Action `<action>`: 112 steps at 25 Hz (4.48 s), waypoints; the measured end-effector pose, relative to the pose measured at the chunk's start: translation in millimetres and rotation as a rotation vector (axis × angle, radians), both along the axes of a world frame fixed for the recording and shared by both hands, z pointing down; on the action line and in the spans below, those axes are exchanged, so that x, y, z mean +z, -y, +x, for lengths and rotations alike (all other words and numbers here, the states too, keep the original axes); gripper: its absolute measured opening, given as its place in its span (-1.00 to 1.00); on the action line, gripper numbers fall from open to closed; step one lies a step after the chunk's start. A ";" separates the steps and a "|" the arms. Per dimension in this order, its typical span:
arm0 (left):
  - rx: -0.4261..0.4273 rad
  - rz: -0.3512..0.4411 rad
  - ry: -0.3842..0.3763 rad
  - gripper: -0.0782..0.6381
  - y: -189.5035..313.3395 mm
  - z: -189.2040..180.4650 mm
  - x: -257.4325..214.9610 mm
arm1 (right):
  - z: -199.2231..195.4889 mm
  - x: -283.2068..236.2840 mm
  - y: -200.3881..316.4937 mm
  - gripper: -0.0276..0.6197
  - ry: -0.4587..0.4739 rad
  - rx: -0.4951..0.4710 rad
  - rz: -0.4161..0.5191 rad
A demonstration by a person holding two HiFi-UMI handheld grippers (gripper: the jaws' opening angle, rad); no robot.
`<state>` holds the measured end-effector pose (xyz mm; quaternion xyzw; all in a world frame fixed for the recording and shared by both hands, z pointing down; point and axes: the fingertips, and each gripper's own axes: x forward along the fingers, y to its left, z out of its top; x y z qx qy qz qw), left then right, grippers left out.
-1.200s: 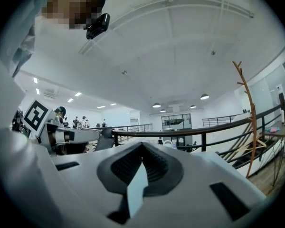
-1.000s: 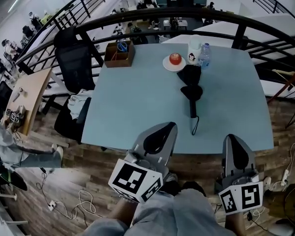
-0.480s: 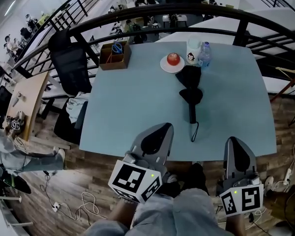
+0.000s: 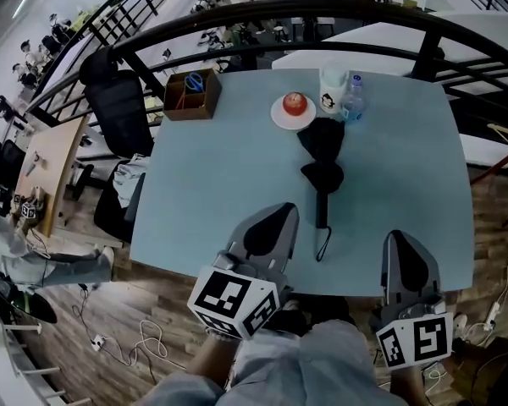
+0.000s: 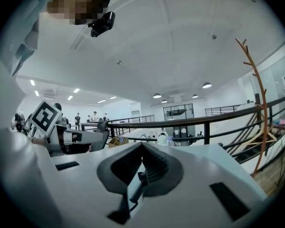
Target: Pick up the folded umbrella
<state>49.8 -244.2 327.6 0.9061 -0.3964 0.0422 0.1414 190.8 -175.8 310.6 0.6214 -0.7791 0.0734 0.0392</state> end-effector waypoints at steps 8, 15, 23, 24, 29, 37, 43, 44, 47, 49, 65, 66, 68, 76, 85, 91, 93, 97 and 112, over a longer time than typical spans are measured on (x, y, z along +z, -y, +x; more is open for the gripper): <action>-0.041 -0.112 0.060 -0.77 53.4 40.8 38.1 | 37.3 16.0 43.3 -0.92 0.024 -0.076 -0.040; -0.126 -0.210 0.126 -0.74 102.9 63.0 76.3 | 54.8 26.9 80.7 -0.92 0.055 -0.163 -0.065; -0.134 -0.384 0.224 -0.29 144.2 87.7 135.5 | 68.2 47.5 108.6 -0.92 0.075 -0.236 -0.106; -0.136 -0.401 0.250 -0.26 149.4 89.9 142.9 | 70.2 49.3 111.4 -0.92 0.078 -0.240 -0.110; -0.128 -0.499 0.342 -0.16 170.6 99.6 182.8 | 78.0 60.4 117.7 -0.92 0.106 -0.245 -0.145; -0.101 -0.693 0.414 -0.16 197.4 112.2 251.0 | 81.7 72.1 128.9 -0.92 0.107 -0.257 -0.172; -0.093 -0.809 0.425 -0.13 199.2 114.1 282.8 | 82.9 76.7 134.7 -0.92 0.179 -0.264 -0.210; -0.085 -0.822 0.425 -0.12 199.8 117.4 285.4 | 84.6 77.4 136.4 -0.92 0.181 -0.262 -0.215; -0.055 -0.861 0.427 -0.03 203.4 124.4 296.9 | 86.5 81.2 142.9 -0.92 0.186 -0.256 -0.222; -0.048 -0.882 0.424 0.00 204.3 125.4 302.8 | 86.3 83.0 145.4 -0.92 0.189 -0.257 -0.224; -0.116 -0.821 0.552 0.01 212.5 134.1 327.5 | 90.4 94.2 151.6 -0.92 0.185 -0.259 -0.248; -0.116 -0.814 0.545 0.01 213.3 133.4 327.1 | 90.7 94.7 151.0 -0.92 0.183 -0.257 -0.248; -0.118 -0.790 0.537 -0.01 213.4 133.0 324.3 | 91.1 94.7 148.5 -0.92 0.173 -0.252 -0.247; -0.098 -0.701 0.509 -0.01 198.5 130.2 293.4 | 77.2 85.6 134.1 -0.92 0.110 -0.261 -0.220; -0.125 -0.555 0.366 -0.01 186.4 102.2 212.4 | 47.1 62.9 115.9 -0.92 0.094 -0.277 -0.176; -0.143 -0.453 0.300 -0.01 159.3 70.1 159.9 | 23.3 44.9 96.3 -0.92 0.068 -0.283 -0.132; -0.148 -0.419 0.270 -0.01 148.6 57.2 138.7 | 16.0 33.0 90.7 -0.92 0.059 -0.281 -0.110; -0.145 -0.366 0.215 -0.01 122.9 30.2 96.9 | -0.7 6.3 78.5 -0.92 0.037 -0.275 -0.068; -0.232 -0.172 0.071 -0.01 19.1 -99.6 9.8 | -92.8 -33.1 27.3 -0.92 -0.010 -0.333 0.058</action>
